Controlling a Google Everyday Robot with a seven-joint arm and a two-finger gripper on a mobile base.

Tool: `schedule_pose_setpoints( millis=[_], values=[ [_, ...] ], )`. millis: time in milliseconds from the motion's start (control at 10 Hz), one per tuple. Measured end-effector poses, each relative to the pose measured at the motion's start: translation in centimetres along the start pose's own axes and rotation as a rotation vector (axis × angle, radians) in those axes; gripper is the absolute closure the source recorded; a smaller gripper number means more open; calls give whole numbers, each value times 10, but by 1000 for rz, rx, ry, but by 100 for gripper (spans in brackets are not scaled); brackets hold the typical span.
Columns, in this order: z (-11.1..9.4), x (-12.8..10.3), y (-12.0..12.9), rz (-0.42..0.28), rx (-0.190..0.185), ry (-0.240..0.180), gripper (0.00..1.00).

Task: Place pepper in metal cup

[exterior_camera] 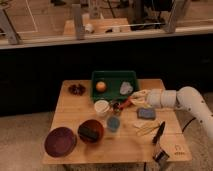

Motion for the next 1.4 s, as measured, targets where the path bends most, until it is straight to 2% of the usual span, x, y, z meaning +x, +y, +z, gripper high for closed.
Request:
schedule_pose_setpoints(
  millis=[200,300,800,900,1000,1400],
  values=[
    [4,6,-9,3,3,18,88],
    [9,8,-10,3,-8,28,82],
    [33,18,-6,9,-56,73,31],
    [39,19,-4,11,-65,77,24],
    [44,21,-2,15,-75,81,20],
    [53,22,3,33,-95,71,20]
  ],
)
